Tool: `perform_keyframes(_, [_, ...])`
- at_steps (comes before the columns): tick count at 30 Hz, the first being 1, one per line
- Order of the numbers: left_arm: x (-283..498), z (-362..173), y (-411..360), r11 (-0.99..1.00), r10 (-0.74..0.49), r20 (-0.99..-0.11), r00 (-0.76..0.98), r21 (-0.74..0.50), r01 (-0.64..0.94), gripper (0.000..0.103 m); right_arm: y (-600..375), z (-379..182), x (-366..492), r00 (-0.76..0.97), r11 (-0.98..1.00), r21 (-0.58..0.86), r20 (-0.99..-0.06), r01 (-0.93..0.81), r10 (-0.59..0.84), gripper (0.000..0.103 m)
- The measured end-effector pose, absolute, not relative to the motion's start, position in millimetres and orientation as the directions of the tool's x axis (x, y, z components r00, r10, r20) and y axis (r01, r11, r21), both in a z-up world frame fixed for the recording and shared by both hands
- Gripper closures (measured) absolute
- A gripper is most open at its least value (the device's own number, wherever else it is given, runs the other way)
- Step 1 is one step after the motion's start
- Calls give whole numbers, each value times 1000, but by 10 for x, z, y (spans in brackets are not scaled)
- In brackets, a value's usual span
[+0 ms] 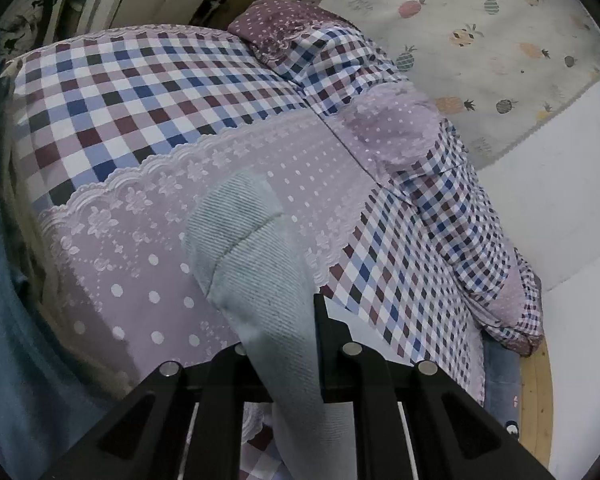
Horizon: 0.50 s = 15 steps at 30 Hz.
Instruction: Fold clothes
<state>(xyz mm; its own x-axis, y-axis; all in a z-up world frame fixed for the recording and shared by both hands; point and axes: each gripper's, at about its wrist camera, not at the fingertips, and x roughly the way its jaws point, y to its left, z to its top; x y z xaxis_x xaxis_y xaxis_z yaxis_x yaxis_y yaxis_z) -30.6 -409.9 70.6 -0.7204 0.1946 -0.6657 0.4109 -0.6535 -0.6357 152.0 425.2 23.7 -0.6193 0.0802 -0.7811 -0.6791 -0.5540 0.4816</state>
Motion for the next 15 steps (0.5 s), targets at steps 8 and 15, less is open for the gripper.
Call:
perform_keyframes(8, [-145,750,-4068,-646,183,-683,-708,-626,437,92,4422,369,1370,-618,-630,462,-785,-624,37,82])
perform_keyframes(15, [389,1197,-3919,-674,259,-630,-732,-661,330,92,4708,1099,1767,-692,-653,502,-720,-567,48,83])
